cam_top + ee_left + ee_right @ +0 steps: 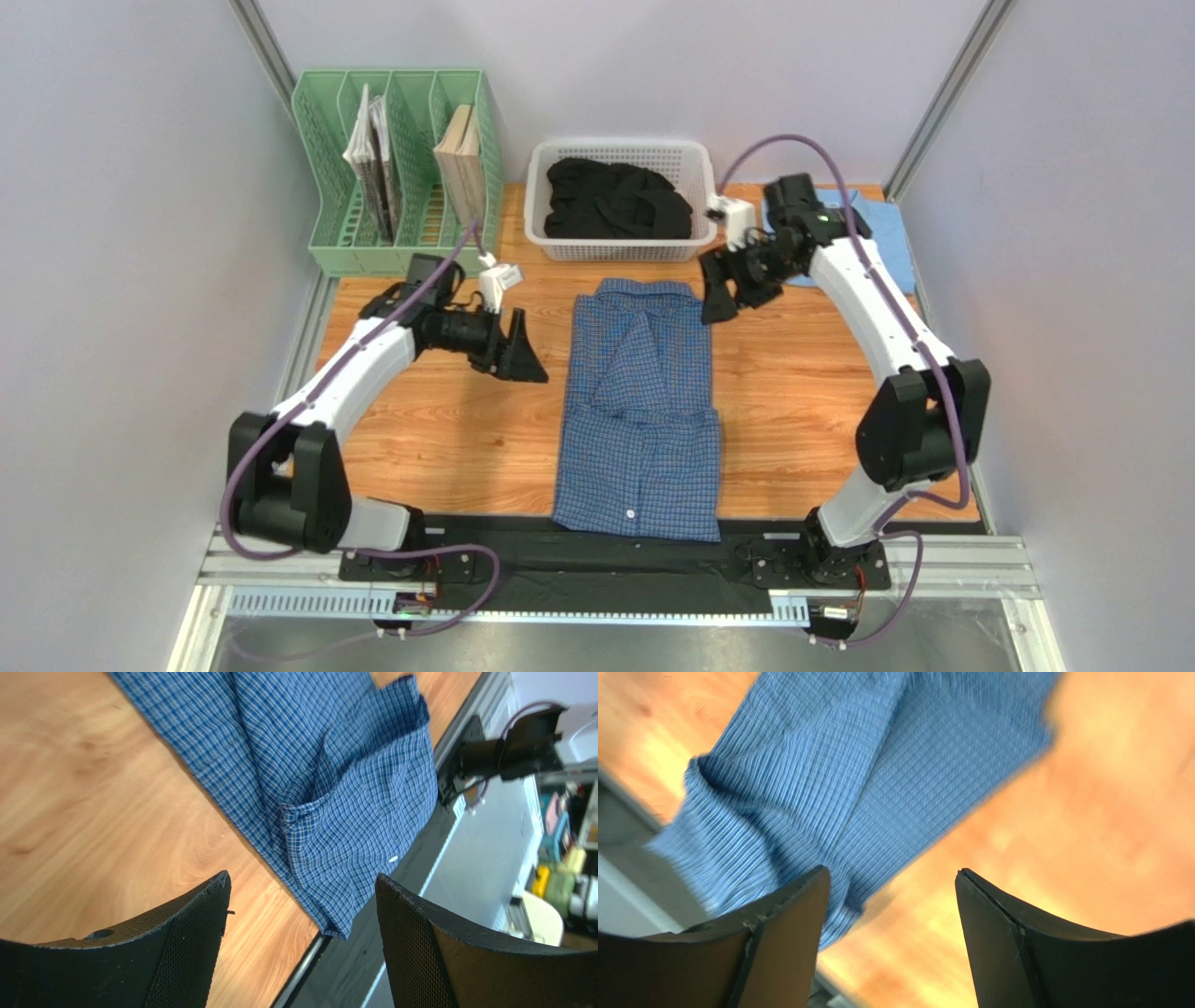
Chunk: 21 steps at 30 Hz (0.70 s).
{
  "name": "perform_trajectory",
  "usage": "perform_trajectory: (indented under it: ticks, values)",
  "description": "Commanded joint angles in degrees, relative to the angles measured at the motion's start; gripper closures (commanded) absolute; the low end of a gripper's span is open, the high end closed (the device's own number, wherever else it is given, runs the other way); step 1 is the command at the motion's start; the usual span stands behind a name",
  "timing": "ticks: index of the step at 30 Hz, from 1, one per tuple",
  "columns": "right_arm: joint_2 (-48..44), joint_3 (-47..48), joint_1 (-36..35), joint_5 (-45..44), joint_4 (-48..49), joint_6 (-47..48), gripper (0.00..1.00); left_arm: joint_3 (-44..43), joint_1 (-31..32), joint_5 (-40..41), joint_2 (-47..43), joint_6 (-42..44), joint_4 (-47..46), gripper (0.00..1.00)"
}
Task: Fold and stack the long sleeve shirts
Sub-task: Fold the shirt
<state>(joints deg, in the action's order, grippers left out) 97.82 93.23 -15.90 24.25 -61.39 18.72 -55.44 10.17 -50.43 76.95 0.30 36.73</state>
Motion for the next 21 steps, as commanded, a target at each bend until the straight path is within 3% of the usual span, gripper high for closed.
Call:
perform_trajectory:
  ticks: [1, 6, 10, 21]
  values:
    - [-1.58, -12.88, 5.69, 15.2, -2.07, -9.84, 0.27, -1.42, 5.72, 0.34, 7.75, -2.67, -2.81, 0.2]
    - [-2.81, -23.69, 5.97, 20.39, -2.69, -11.07, 0.26, -3.01, 10.56, -0.1, 15.07, -2.14, -1.57, 0.22]
    - [-0.62, -26.95, 5.79, 21.98, -3.3, -9.23, 0.27, -2.13, 14.25, -0.63, 16.83, -2.23, -3.42, 0.26]
    - [2.28, -29.07, -1.32, 20.84, 2.49, -8.7, 0.39, -4.24, 18.83, -1.34, 22.89, -3.28, -6.22, 0.33]
